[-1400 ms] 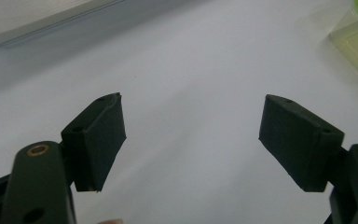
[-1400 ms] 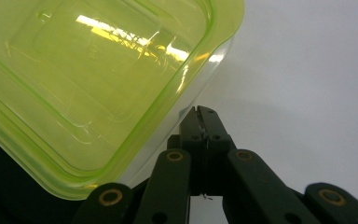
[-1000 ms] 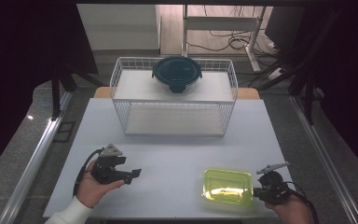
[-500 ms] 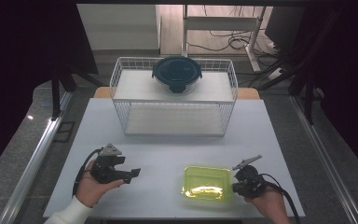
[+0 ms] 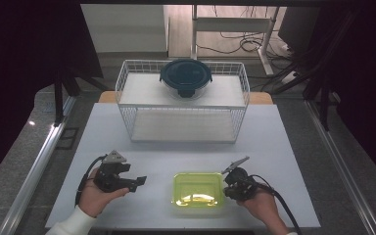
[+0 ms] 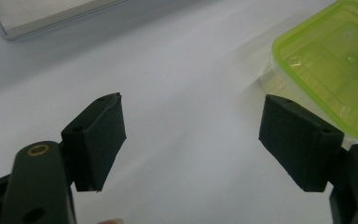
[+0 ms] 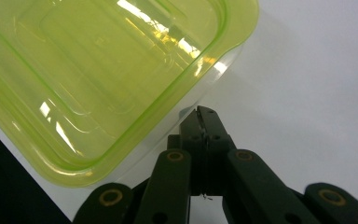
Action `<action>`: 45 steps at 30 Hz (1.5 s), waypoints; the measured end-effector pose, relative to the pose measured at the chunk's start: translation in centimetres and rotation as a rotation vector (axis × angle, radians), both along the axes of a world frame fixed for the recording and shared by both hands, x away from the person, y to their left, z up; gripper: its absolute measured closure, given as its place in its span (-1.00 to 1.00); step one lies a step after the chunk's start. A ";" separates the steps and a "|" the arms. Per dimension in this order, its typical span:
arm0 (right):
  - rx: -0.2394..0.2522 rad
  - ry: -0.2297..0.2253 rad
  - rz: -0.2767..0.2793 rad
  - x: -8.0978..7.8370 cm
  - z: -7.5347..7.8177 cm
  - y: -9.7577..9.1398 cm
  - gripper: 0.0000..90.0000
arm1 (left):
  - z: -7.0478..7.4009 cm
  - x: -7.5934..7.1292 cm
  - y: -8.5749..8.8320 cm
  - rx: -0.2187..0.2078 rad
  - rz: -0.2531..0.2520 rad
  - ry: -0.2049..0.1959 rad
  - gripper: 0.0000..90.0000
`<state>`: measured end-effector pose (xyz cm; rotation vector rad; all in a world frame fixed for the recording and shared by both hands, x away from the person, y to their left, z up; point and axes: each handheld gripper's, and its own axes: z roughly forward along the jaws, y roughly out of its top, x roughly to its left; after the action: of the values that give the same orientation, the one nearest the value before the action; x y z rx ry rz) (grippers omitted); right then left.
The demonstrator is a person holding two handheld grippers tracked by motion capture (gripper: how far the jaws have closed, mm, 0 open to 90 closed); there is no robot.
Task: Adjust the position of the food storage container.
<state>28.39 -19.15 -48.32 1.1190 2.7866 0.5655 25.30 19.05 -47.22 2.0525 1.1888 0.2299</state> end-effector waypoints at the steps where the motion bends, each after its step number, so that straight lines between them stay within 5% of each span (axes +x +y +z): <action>1: 0.002 -0.001 0.004 0.1 0.0 0.2 0.98 | 0.0 0.0 0.0 0.000 0.000 -0.001 -0.51; 10: 0.001 -0.008 0.032 0.1 -0.3 1.9 0.98 | 0.0 0.0 0.1 0.000 0.003 -0.002 -0.51; 22: 0.009 -0.027 0.034 -0.1 -0.1 1.9 0.98 | -0.2 -0.1 -0.2 0.002 -0.008 0.007 -0.52; 26: 0.038 -0.055 0.009 -0.5 0.4 0.9 0.98 | -0.1 -0.2 0.0 -0.003 -0.001 -0.001 -0.52; 34: 0.185 -0.096 -0.080 -1.4 1.2 -2.0 0.94 | -0.2 -0.8 -0.4 -0.010 -0.002 0.000 -0.52; 37: 0.292 -0.084 -0.124 -1.3 1.3 -3.1 0.70 | -0.1 -1.2 -0.6 -0.026 0.019 -0.027 -0.53; 39: 0.365 -0.061 -0.148 -1.2 1.4 -3.5 0.31 | 0.2 -1.6 -0.8 -0.042 0.019 -0.043 -0.53; 45: 0.406 -0.076 -0.188 -1.3 1.4 -3.4 -0.33 | 0.2 -2.1 -1.5 -0.090 0.002 -0.019 -0.56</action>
<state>27.10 -22.51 -46.94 1.3751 2.5277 1.1585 23.22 17.56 -47.04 1.9670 1.1694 0.1933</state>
